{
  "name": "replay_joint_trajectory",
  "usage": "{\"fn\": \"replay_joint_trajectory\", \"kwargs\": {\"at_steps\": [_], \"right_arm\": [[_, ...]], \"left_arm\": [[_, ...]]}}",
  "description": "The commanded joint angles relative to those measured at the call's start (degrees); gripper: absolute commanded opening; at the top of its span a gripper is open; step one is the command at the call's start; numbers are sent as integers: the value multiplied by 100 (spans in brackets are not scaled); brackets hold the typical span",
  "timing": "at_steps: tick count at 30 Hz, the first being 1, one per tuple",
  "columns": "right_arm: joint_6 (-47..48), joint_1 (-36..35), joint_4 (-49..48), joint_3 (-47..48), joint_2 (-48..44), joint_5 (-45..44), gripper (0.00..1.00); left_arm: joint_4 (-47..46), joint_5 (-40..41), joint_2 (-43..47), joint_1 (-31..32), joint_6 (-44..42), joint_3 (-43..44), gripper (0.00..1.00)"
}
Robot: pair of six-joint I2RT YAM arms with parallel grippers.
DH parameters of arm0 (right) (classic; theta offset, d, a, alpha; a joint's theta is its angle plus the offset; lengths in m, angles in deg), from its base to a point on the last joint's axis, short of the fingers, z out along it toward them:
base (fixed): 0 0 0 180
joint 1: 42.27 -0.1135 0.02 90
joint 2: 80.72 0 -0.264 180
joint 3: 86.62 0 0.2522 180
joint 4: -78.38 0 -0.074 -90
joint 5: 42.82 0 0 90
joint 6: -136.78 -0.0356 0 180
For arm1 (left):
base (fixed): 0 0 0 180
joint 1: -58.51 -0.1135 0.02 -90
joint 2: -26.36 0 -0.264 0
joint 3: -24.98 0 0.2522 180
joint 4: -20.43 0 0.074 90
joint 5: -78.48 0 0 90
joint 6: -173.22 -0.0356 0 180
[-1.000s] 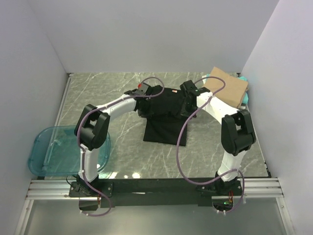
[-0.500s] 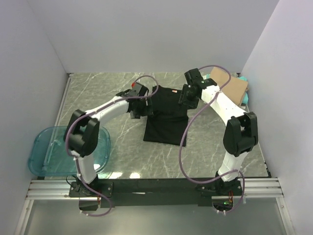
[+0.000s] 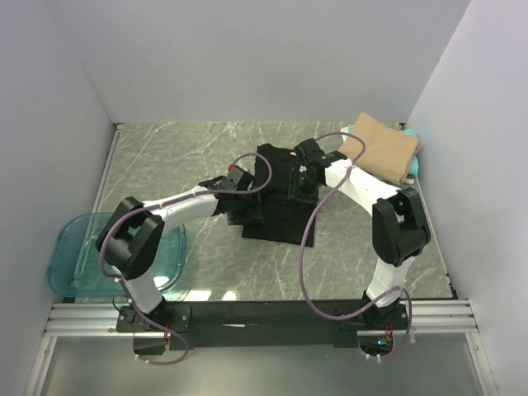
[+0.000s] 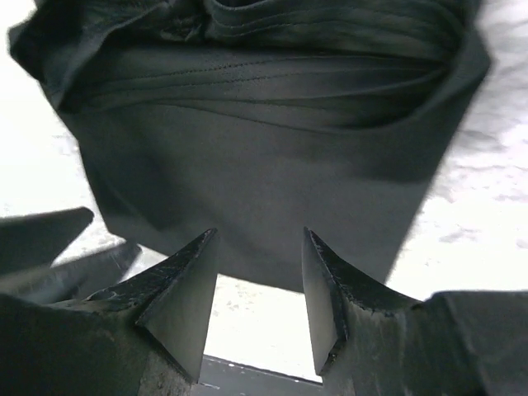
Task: Fold and stack the t-shirts
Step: Fold the tshirt
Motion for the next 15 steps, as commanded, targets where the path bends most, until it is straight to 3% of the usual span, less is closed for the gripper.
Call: {"fn": "replay_joint_trajectory", "kwargs": {"at_steps": [1,15], "right_arm": [[-18,-70,-213,152,331,178,52],[43,-114,41,952,1307,-138,51]], "left_arm": [[-329,-69,-64,144,126,0,67],[-250,107,-469,302,205,-290,67]]}}
